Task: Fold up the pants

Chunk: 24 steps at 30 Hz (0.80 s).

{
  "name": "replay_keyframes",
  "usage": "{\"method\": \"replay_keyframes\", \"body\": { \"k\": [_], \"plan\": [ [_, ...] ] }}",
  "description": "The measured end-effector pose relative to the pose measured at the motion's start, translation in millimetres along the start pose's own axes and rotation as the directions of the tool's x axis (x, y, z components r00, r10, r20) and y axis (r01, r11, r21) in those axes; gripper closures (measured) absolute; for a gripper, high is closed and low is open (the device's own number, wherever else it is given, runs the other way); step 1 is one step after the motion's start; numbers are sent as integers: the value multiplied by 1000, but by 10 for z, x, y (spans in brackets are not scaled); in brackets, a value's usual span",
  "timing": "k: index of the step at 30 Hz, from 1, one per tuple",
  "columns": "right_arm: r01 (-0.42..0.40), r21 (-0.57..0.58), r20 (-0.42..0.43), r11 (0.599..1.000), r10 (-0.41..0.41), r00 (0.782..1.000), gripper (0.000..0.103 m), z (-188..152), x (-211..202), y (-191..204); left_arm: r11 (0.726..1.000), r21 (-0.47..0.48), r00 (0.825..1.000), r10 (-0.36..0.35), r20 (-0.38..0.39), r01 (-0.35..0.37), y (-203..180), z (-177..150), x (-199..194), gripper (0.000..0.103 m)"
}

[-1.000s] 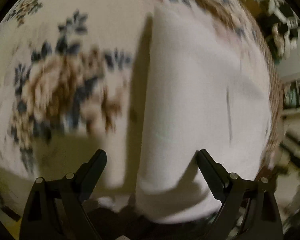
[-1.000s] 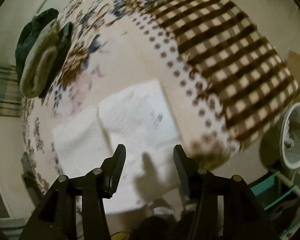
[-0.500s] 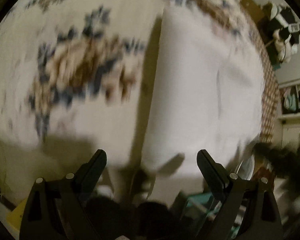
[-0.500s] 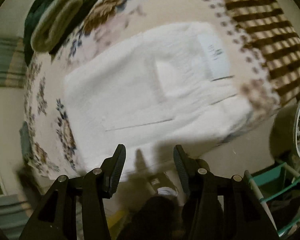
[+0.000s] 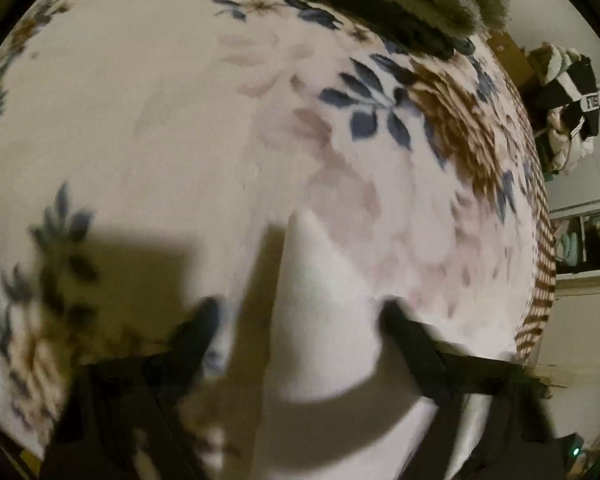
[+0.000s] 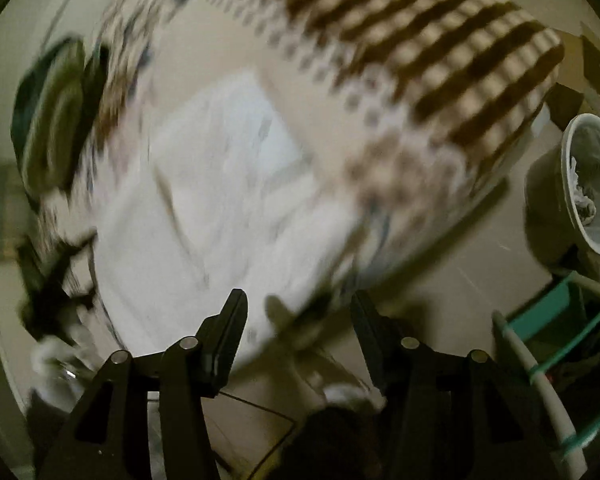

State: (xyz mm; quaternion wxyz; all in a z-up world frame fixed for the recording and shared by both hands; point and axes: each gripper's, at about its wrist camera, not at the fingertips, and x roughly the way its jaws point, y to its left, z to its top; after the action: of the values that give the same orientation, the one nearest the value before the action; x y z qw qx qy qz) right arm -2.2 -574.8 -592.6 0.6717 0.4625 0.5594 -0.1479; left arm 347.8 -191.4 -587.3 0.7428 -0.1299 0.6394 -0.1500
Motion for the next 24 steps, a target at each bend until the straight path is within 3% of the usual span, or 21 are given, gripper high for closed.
{"method": "replay_keyframes", "body": {
  "k": [3, 6, 10, 12, 13, 14, 15, 16, 17, 21, 24],
  "plan": [
    [-53, -21, 39, 998, 53, 998, 38, 310, 9, -18, 999, 10, 999, -31, 24, 31, 27, 34, 3, 73],
    [-97, -66, 4, 993, 97, 995, 36, 694, 211, 47, 999, 23, 998, -47, 37, 47, 60, 0, -19, 75],
    [-125, -39, -92, 991, 121, 988, 36, 1059, 645, 183, 998, 31, 998, -51, 35, 49, 52, 16, -28, 75],
    [-144, -50, -85, 988, 140, 987, 36, 1127, 725, 297, 998, 38, 998, -49, 37, 48, 53, 12, -50, 75],
    [-160, -75, -77, 984, 155, 985, 47, 1143, 739, 386, 998, 36, 998, -49, 37, 48, 60, 7, -60, 75],
    [-130, -130, -75, 983, 121, 990, 65, 1143, 723, 503, 998, 32, 998, -47, 39, 46, 73, 3, -75, 75],
    [-106, -160, -62, 981, 97, 993, 69, 1121, 764, 604, 999, 25, 998, -48, 42, 47, 85, 1, -83, 75],
    [-99, -192, -41, 976, 93, 995, 87, 1096, 709, 684, 999, 18, 998, -48, 44, 47, 84, -1, -83, 75],
    [-93, -206, -21, 974, 90, 996, 94, 1071, 638, 753, 999, 18, 998, -46, 46, 45, 93, -2, -91, 75],
    [-41, -256, 71, 966, 61, 996, 94, 1051, 418, 867, 999, 23, 998, -35, 46, 34, 120, 15, -75, 75],
    [7, -254, 47, 967, 5, 999, 94, 1123, 614, 879, 1000, 19, 999, -25, 36, 24, 119, 36, -30, 75]
  ]
}}
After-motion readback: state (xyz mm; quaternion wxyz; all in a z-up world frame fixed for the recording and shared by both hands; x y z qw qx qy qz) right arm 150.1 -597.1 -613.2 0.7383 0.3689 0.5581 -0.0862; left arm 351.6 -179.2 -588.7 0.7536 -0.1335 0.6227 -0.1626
